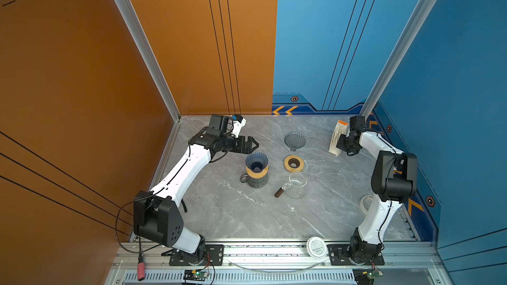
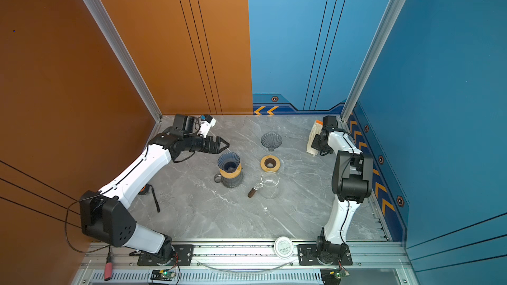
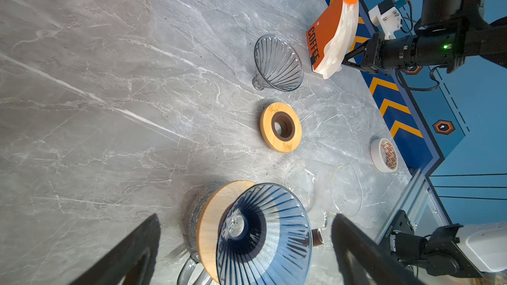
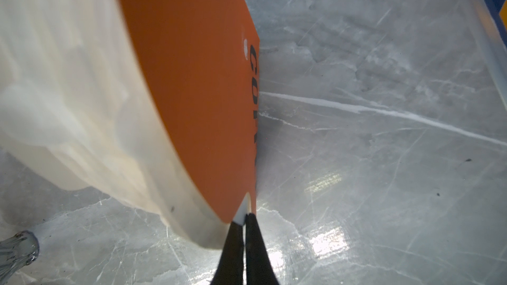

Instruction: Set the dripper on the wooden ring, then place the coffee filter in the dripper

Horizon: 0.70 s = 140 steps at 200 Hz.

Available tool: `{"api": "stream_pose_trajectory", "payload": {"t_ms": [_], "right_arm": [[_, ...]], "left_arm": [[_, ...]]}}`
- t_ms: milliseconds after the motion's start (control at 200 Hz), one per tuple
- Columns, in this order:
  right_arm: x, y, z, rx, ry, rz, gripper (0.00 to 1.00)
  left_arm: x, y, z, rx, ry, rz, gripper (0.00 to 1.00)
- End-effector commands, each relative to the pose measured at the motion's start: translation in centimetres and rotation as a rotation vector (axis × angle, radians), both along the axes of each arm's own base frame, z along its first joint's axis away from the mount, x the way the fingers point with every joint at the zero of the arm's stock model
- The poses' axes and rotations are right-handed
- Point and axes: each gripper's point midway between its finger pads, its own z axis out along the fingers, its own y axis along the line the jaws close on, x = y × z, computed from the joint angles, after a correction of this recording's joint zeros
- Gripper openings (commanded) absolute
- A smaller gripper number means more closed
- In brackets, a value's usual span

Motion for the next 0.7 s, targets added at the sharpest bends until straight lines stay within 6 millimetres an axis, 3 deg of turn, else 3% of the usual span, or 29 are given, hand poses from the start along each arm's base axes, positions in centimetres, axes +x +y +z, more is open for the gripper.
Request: {"api": "stream_pose_trajectory", "payload": {"t_ms": [0,546,696], "right_arm": [[0.5,0.0,1.0,-0.013,-0.031,-0.001,0.00],[-1.7,1.1,2.7,0.000,-0.046,0.008,0.00],[-1.4,0.3,2.3,-0.022,-0.037,-0.010,0.23]], "left_arm": [[0.1,-0.1,0.4,0.016,-0.014,-0.011,0.98],[-0.1,-0.2,0.3,0.019,-0.013,-0.015,0.98],[-0.2,-0.3,0.4,0.017,-0.015,-0.018,0.98]]}}
